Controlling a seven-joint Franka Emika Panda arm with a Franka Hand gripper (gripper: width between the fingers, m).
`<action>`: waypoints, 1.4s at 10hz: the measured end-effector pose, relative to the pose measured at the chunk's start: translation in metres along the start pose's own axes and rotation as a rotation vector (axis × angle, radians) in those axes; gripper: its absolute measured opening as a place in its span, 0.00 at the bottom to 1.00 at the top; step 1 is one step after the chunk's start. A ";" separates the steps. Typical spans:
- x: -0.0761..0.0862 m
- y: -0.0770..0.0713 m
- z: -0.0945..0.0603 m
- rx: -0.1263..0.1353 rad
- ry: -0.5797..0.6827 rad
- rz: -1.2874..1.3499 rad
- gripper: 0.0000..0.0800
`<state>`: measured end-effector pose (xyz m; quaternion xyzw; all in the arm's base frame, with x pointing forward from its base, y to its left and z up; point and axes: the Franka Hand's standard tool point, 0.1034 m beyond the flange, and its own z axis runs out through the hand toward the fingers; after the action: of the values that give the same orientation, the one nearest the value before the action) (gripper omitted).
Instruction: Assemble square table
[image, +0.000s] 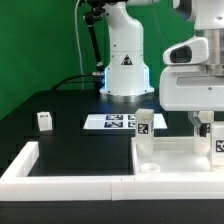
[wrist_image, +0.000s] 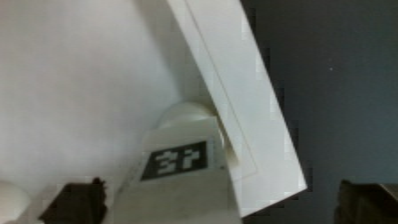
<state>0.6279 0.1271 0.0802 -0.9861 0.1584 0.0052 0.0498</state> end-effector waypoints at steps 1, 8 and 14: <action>0.002 -0.001 -0.001 0.007 0.014 0.008 0.81; 0.000 0.001 0.003 0.005 0.005 0.329 0.38; 0.003 0.004 0.005 0.135 -0.010 1.092 0.37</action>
Offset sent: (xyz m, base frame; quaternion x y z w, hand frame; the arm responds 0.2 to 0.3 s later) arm 0.0000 0.0000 0.0000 0.0000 0.0000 0.0650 0.9979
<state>0.6293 0.1225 0.0743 -0.7552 0.6467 0.0249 0.1038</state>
